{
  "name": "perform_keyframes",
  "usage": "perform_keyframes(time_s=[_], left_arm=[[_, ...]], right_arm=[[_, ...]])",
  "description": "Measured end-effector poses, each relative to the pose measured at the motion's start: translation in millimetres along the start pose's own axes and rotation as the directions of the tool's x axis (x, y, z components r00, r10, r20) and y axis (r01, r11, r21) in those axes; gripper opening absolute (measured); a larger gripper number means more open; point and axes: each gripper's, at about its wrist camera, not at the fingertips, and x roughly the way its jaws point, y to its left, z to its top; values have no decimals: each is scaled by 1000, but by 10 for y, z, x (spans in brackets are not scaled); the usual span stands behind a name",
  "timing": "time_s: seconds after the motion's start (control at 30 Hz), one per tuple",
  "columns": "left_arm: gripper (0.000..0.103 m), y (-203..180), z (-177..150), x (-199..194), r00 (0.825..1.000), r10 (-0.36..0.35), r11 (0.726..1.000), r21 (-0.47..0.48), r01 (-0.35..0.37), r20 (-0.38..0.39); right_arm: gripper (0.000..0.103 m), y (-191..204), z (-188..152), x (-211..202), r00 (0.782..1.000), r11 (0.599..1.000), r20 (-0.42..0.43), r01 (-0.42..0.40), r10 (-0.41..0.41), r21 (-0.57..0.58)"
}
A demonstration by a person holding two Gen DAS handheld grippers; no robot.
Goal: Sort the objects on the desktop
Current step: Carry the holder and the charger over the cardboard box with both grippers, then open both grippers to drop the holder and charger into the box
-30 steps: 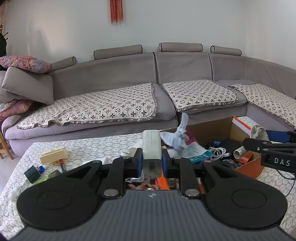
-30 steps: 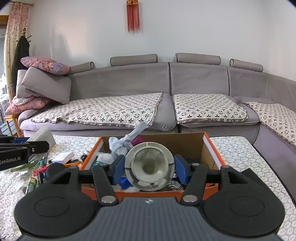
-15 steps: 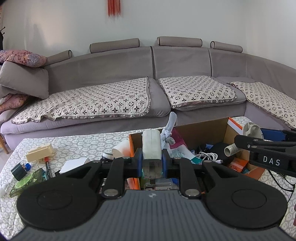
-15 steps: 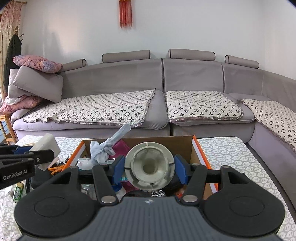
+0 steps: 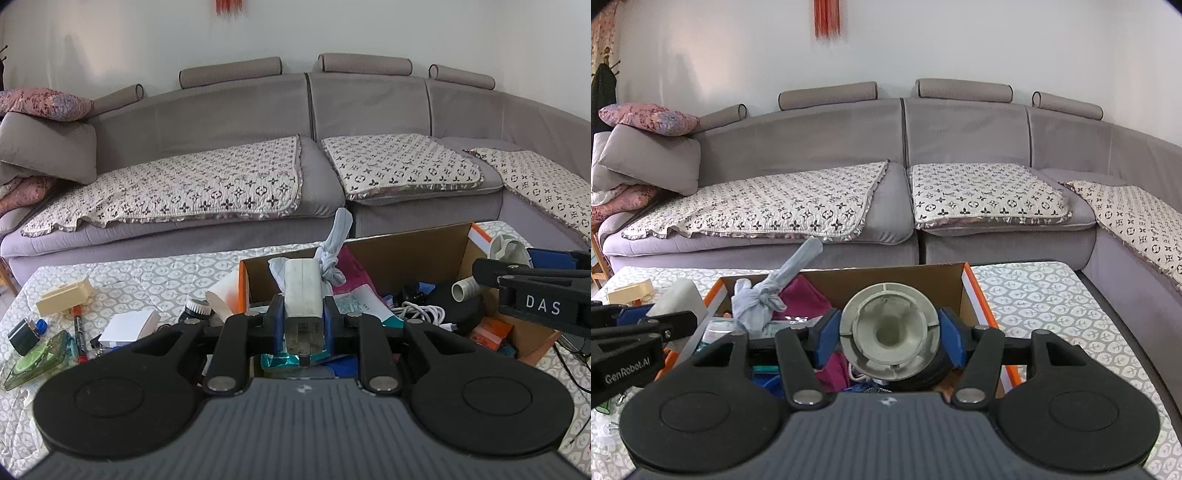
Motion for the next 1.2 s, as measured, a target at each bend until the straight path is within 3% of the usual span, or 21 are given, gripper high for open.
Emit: perform_keyframes(time_s=[0.57,1.2], left_arm=[[22,-2,47,275,996,10,1000,-9,-10,-89],[22,4,69,401,993,-2,1000,9,3,-115]], right_arm=[[56,-87,40,349,997,999,-74,36,-36,1],[56,-51,86,454,994,999,-100,50,-49,5]])
